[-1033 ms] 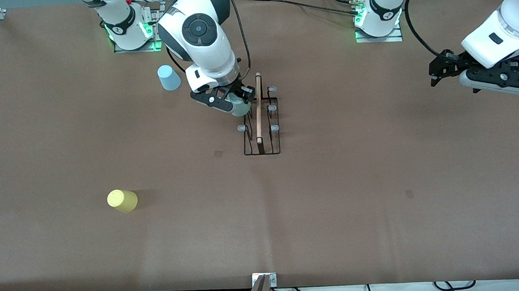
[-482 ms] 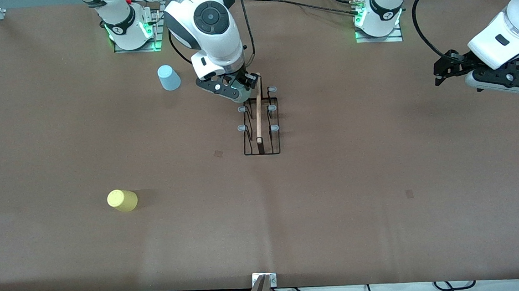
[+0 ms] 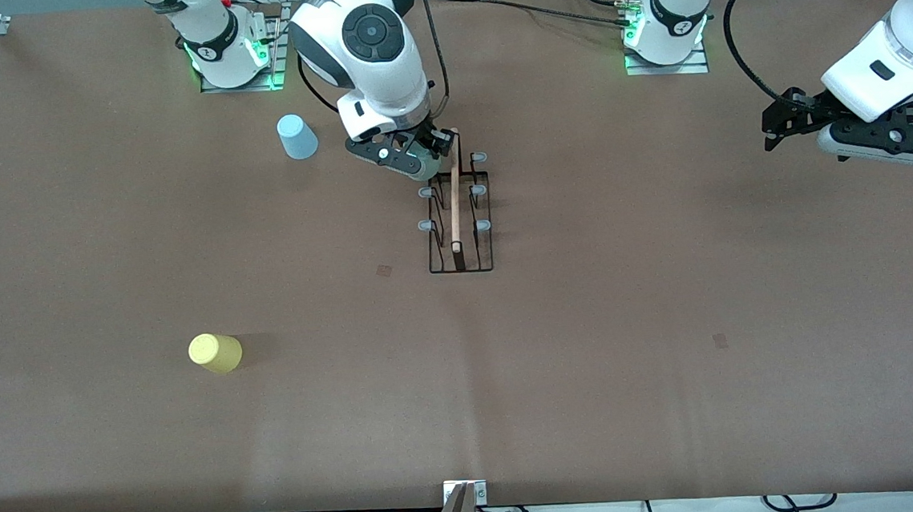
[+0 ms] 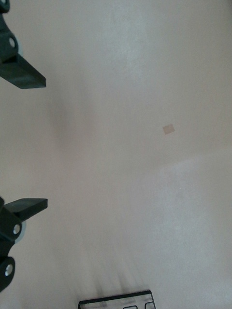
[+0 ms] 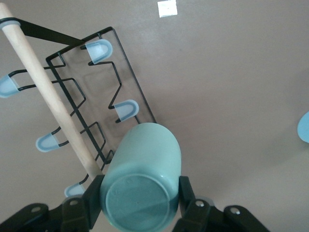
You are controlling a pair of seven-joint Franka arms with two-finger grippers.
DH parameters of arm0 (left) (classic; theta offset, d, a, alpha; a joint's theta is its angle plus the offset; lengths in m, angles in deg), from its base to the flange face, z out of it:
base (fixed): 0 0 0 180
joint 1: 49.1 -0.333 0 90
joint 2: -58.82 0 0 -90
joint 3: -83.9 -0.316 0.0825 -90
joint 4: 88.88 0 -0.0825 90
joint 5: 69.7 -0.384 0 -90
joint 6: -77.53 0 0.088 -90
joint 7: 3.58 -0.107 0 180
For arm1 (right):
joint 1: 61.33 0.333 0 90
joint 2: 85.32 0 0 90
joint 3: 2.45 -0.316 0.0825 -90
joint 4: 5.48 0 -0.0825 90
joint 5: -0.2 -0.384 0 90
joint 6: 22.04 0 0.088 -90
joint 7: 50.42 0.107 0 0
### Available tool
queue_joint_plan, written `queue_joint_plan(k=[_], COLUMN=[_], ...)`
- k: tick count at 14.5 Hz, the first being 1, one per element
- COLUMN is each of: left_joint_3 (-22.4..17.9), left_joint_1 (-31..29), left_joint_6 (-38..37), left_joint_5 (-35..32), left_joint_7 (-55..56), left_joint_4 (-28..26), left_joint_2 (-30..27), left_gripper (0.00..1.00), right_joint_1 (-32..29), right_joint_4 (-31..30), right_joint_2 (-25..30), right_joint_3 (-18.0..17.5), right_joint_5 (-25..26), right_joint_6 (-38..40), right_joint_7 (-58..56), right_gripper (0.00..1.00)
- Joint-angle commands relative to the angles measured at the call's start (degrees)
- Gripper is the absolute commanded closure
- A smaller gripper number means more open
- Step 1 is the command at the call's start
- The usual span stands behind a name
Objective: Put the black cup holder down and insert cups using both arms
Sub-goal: 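Lower the teal cup onto a rack peg with the right gripper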
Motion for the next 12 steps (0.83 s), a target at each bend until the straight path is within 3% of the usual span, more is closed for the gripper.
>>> queue_joint_plan(k=[1, 6, 7, 9, 10, 12], left_joint_3=[-0.6, -0.3, -0.3, -0.3, -0.3, -0.2], left_joint_1=[0.1, 0.1, 0.1, 0.1, 0.1, 0.1], left_joint_6=[0.0, -0.4, -0.5, -1.3, -1.4, -1.4], left_joint_5=[-0.4, -0.4, -0.3, -0.3, -0.3, -0.3], left_joint_7=[-0.8, -0.1, -0.1, -0.1, -0.1, -0.1], left_joint_4=[-0.6, -0.4, -0.1, 0.2, 0.2, 0.2], left_joint_2=[-0.2, -0.1, 0.0, -0.1, 0.0, 0.0], left_gripper=[0.0, 0.0, 0.0, 0.0, 0.0, 0.0], right_joint_1=[-0.3, -0.1, -0.1, -0.1, -0.3, -0.8], right_joint_4=[-3.9, -5.6, -5.6, -5.7, -5.6, -5.1], right_joint_2=[1.1, 1.1, 1.1, 1.1, 1.1, 1.2], right_joint_3=[-0.5, -0.5, -0.6, -0.6, -0.5, -0.5], right_joint_5=[-0.2, -0.1, -0.1, -0.2, -0.4, -0.3], right_joint_6=[-3.6, -4.5, -4.9, -5.6, -5.6, -5.6], right_joint_7=[0.5, 0.5, 0.5, 0.5, 0.4, 0.1], right_gripper=[0.77, 0.77, 0.73, 0.11, 0.0, 0.0])
